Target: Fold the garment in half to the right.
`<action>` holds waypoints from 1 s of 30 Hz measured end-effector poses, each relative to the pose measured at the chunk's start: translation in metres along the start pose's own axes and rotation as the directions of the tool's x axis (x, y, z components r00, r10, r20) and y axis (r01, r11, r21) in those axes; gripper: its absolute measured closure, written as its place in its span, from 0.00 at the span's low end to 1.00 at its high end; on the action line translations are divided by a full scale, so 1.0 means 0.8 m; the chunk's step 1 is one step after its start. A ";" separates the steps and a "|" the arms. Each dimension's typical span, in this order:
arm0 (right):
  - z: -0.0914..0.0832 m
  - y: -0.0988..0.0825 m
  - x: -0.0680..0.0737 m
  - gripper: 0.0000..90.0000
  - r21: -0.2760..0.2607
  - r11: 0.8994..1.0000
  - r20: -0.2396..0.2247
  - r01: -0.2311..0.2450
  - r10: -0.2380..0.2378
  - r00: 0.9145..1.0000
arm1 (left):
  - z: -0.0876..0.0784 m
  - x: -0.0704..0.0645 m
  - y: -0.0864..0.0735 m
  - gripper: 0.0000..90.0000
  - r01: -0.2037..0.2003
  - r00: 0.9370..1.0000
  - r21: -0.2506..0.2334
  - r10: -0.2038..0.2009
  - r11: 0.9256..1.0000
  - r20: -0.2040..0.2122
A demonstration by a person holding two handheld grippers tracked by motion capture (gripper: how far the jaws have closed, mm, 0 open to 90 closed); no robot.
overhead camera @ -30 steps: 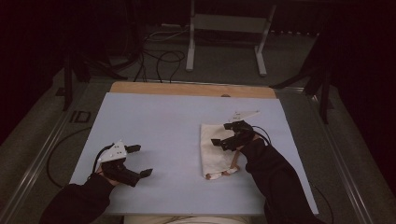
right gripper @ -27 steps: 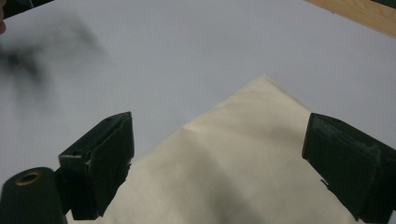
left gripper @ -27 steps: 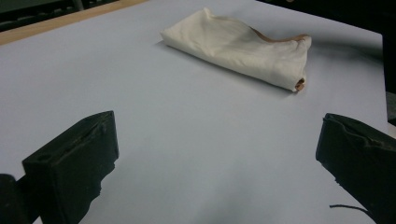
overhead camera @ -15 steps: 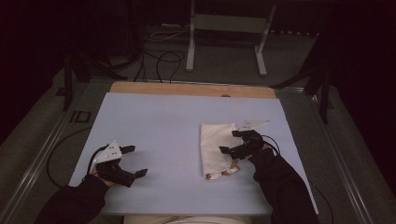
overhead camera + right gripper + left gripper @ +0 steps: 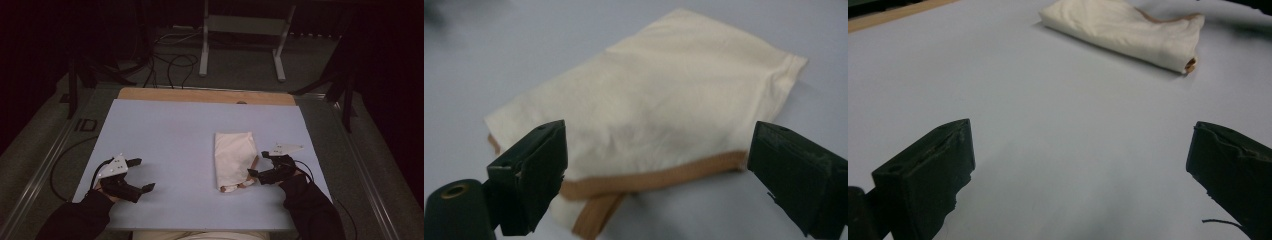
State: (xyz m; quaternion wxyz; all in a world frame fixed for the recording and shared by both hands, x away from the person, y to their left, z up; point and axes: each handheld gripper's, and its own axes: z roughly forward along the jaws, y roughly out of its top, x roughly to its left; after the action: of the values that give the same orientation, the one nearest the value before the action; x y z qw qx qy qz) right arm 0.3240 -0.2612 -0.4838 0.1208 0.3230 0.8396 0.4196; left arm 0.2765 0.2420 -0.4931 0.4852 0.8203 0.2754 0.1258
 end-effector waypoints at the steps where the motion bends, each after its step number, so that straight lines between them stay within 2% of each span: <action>1: -0.001 -0.004 0.001 0.10 0.006 1.000 0.010 0.005 -0.005 1.000 | 0.000 0.000 -0.001 0.00 -0.003 1.000 -0.002 0.003 1.000 0.002; 7: -0.008 -0.021 0.005 0.10 0.029 0.999 0.051 0.028 -0.030 0.998 | -0.004 0.003 -0.009 0.00 0.007 1.000 -0.002 -0.007 1.000 0.006; 13: -0.012 -0.039 0.008 0.10 0.034 0.999 0.048 -0.004 0.002 0.999 | -0.008 0.004 -0.016 0.00 0.027 1.000 -0.002 -0.027 1.000 -0.005; 19: -0.017 -0.057 0.016 0.10 0.049 0.999 0.066 -0.007 0.004 0.998 | -0.012 0.002 -0.021 0.00 0.023 1.000 0.001 -0.023 1.000 -0.021; 27: -0.022 -0.062 0.014 0.10 0.026 1.000 0.116 -0.016 0.012 0.993 | -0.014 0.005 -0.025 0.00 0.029 0.999 0.003 -0.029 1.000 -0.031; 30: -0.019 -0.060 0.012 0.10 0.026 1.000 0.126 0.001 -0.005 0.992 | -0.013 0.004 -0.026 0.00 0.028 0.999 0.016 -0.027 0.999 -0.037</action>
State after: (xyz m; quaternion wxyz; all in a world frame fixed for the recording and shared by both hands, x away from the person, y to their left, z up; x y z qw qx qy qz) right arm 0.2879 -0.2859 -0.5114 0.1700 0.3491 0.8363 0.3871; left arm 0.2673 0.2595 -0.5059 0.4750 0.8179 0.2967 0.1321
